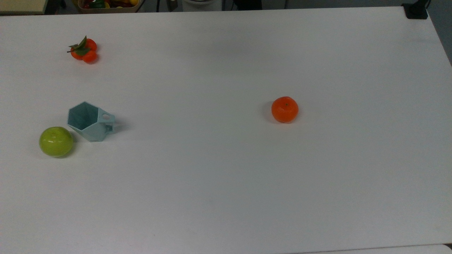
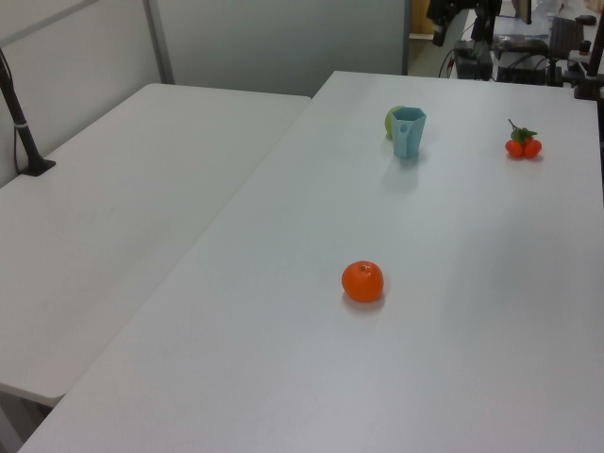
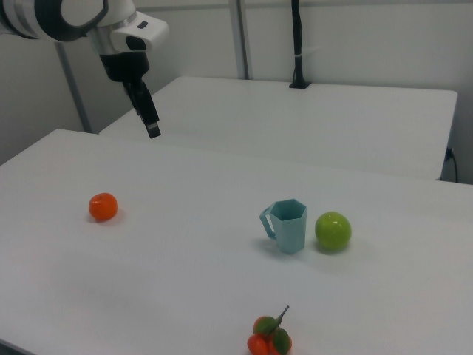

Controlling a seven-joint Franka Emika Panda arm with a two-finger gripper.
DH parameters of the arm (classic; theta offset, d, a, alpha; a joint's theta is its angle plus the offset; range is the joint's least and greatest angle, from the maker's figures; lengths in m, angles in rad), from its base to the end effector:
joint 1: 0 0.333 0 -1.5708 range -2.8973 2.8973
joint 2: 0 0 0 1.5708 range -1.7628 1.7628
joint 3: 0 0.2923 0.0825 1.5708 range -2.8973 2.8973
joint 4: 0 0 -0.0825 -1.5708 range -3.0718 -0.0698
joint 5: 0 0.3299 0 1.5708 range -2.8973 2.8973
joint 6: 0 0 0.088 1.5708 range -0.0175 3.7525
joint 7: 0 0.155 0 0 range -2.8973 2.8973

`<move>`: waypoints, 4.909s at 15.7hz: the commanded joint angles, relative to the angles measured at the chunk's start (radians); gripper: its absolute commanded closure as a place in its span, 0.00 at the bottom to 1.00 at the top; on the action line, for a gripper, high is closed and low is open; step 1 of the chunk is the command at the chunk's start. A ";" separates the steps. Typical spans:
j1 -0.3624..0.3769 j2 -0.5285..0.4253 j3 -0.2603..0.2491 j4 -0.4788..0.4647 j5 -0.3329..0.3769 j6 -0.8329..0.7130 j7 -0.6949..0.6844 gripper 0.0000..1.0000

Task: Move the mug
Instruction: 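Move the gripper down toward the light-blue hexagonal mug's rim, then lower the gripper onto the mug rim and close on it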

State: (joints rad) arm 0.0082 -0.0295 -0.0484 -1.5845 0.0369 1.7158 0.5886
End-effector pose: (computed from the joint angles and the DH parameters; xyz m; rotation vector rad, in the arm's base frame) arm 0.5139 -0.0158 0.5765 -2.9024 0.9478 -0.2209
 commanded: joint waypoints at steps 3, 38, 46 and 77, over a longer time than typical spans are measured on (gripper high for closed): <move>0.013 0.045 -0.042 -0.025 -0.029 0.152 0.197 0.04; -0.074 0.384 -0.087 -0.203 -0.144 0.734 0.479 0.30; -0.074 0.437 -0.087 -0.199 -0.149 0.795 0.478 0.30; -0.105 0.468 -0.085 -0.210 -0.261 0.795 0.470 0.55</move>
State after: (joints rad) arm -0.0984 0.4476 -0.1315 -1.7746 -0.1933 2.4874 1.0450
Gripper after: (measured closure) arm 0.551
